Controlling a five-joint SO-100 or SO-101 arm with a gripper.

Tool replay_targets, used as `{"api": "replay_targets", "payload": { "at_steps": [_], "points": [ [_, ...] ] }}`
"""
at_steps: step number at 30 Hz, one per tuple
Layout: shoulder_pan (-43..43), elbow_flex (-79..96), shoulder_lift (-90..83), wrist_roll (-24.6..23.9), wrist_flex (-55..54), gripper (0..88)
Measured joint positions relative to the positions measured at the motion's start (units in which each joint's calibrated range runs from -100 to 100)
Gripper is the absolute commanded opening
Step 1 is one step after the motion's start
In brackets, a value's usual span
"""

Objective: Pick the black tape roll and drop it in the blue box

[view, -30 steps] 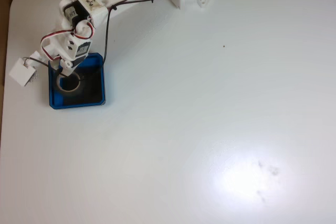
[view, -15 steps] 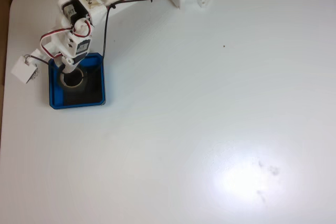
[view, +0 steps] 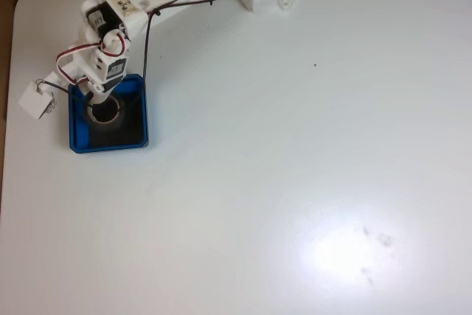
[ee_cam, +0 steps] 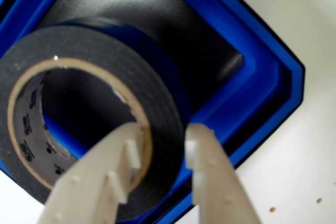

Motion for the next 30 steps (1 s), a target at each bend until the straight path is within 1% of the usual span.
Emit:
{"api": "replay_targets", "payload": {
  "at_steps": [1,4,8,11,14,19,23,30],
  "points": [
    [0.00,0.00,0.00,0.00,0.00,10.8],
    [0.59,0.00,0.00,0.00,0.00,13.6],
    [1.48,0.09,-1.19,0.00,0.00,13.6],
    [1.58,2.69,-6.18,0.00,-0.08,13.6],
    [1.78,10.94,-14.99,0.00,-0.16,13.6],
    [1.68,32.38,-33.70,0.00,-2.13,13.7],
    [1.68,52.91,-50.38,0.00,-11.90,13.7],
    [1.68,94.26,-76.97,0.00,-39.41,14.0]
  ]
}}
